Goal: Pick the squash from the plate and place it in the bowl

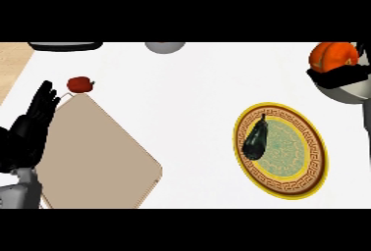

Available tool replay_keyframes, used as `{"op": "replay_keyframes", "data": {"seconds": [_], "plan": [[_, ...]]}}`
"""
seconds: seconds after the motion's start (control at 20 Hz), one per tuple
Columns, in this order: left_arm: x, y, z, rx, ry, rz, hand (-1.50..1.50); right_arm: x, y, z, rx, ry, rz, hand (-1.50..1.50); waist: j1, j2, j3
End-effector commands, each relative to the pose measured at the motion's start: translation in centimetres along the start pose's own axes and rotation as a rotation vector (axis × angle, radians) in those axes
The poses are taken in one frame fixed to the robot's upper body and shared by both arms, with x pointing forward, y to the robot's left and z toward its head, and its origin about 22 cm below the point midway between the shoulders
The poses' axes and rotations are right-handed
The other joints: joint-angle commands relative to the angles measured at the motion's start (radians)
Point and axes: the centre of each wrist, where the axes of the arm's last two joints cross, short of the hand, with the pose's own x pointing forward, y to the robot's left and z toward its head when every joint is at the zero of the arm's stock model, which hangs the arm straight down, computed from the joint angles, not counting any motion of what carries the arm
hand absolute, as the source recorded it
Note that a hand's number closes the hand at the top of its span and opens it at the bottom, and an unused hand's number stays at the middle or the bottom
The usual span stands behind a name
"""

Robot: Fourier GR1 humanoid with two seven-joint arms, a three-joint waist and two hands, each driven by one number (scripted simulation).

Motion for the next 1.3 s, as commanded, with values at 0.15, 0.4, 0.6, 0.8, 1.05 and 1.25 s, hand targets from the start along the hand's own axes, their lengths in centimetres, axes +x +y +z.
{"op": "replay_keyframes", "data": {"seconds": [0.15, 0.4, 0.6, 0.8, 1.05, 1.25], "plan": [[-0.2, -1.8, 0.6, 0.009, -0.012, -0.004, 0.00, -4.8, -5.7, -0.2, -0.090, 0.106, -0.084, 1.50, 0.017, 0.007, 0.001], [0.6, -1.7, -0.9, -0.037, -0.018, 0.004, 0.00, -7.9, -2.5, -2.2, -0.084, 0.115, -0.158, 1.50, 0.027, 0.012, 0.001], [-0.7, -1.6, -0.5, -0.051, 0.003, 0.004, 0.00, -10.3, -2.4, -3.9, -0.067, 0.135, -0.182, 1.50, 0.033, 0.014, 0.001], [2.2, -1.7, -1.1, -0.041, -0.036, 0.013, 0.00, -13.4, -0.8, -4.3, -0.068, 0.156, -0.170, 1.50, 0.056, 0.021, 0.003], [1.9, -2.7, -1.3, -0.072, -0.043, 0.016, 0.00, -15.1, -0.3, -4.5, -0.092, 0.161, -0.168, 1.50, 0.077, 0.030, 0.004], [0.9, -3.7, -1.2, -0.072, -0.061, 0.026, 0.00, -16.0, -0.9, -4.5, -0.091, 0.162, -0.180, 1.50, 0.080, 0.035, 0.004]]}}
